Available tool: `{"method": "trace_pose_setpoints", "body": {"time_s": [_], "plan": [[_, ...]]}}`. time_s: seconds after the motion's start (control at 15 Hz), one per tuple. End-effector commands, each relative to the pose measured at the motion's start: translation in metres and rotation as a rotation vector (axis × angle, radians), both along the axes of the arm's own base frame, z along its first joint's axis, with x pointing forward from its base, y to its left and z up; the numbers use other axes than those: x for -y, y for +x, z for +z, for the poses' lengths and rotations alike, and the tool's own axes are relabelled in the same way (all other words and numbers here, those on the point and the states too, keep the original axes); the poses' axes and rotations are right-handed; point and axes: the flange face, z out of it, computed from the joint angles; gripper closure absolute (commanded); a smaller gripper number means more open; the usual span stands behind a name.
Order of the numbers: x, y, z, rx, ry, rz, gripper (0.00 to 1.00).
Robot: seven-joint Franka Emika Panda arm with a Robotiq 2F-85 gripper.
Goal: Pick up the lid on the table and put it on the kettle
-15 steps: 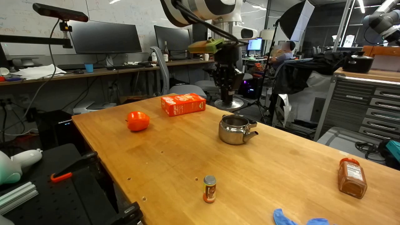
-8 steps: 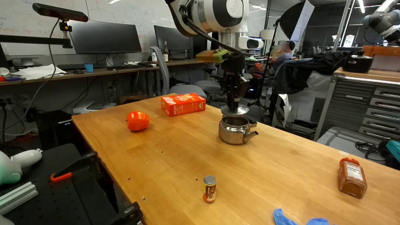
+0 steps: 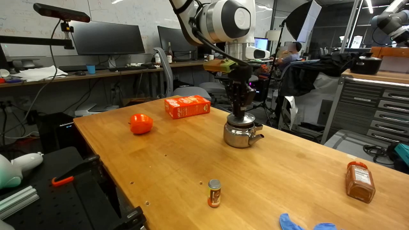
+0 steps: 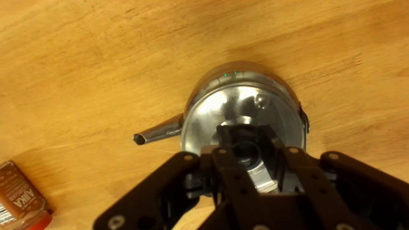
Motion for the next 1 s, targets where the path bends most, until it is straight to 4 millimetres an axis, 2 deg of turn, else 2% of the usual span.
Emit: {"method": "trace_pose_setpoints", "body": {"time_s": [0.0,0.93], "plan": [[0.000,0.013,-0.003,0.012,0.009,-0.017,0.93],[0.005,0.009,-0.028,-0.024,0.077,-0.017,0.93]]}}
